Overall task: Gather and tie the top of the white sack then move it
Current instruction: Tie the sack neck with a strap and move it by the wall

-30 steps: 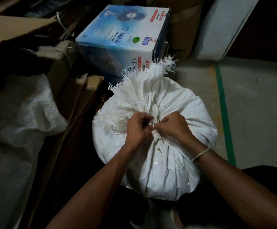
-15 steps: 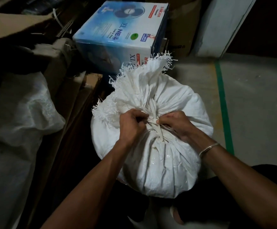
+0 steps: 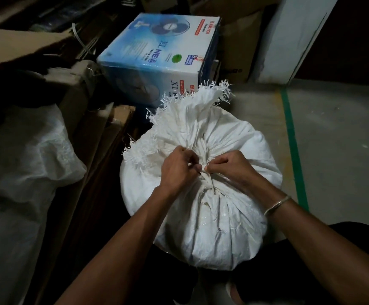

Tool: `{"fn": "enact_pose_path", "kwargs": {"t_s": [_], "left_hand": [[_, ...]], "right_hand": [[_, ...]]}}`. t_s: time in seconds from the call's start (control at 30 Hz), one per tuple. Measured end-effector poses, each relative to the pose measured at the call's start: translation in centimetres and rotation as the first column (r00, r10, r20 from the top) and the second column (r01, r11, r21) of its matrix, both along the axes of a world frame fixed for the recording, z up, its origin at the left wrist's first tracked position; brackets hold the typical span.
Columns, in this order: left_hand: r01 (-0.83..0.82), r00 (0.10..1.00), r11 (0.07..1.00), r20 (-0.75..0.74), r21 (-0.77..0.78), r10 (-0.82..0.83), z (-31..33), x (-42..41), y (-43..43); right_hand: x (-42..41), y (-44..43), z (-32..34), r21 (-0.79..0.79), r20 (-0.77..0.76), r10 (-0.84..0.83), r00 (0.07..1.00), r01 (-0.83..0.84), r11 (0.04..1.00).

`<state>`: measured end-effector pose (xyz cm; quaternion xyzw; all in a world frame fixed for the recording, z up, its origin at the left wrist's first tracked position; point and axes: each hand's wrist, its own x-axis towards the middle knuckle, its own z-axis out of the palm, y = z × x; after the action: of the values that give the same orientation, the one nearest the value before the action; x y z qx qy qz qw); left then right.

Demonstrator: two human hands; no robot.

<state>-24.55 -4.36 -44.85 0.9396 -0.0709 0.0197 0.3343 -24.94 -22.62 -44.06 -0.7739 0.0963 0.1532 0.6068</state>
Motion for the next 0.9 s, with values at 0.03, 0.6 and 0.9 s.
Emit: {"fn": "enact_pose_path", "kwargs": {"t_s": [0.03,0.6,0.9], "left_hand": [[0.025,1.0,1.0,0.006,0.015,-0.025,-0.1,0.2,0.1],[0.34,0.926,0.89,0.056,0.304,-0.373,1.5,1.9,1.3],[0.372,0.916,0.872,0.029,0.319,-0.401,1.6,2.1,1.8]], "right_hand": [[0.2,0.0,0.2,-0.055,0.015,0.015,1.0,-0.014,0.998],[0.9,0.0,1.9,-0.129,-0.066,0.135,0.989,-0.142,0.981],[-1.3,2.7,2.5,-0.765,0.39,0.382,0.838,0.065,0.64]]}}
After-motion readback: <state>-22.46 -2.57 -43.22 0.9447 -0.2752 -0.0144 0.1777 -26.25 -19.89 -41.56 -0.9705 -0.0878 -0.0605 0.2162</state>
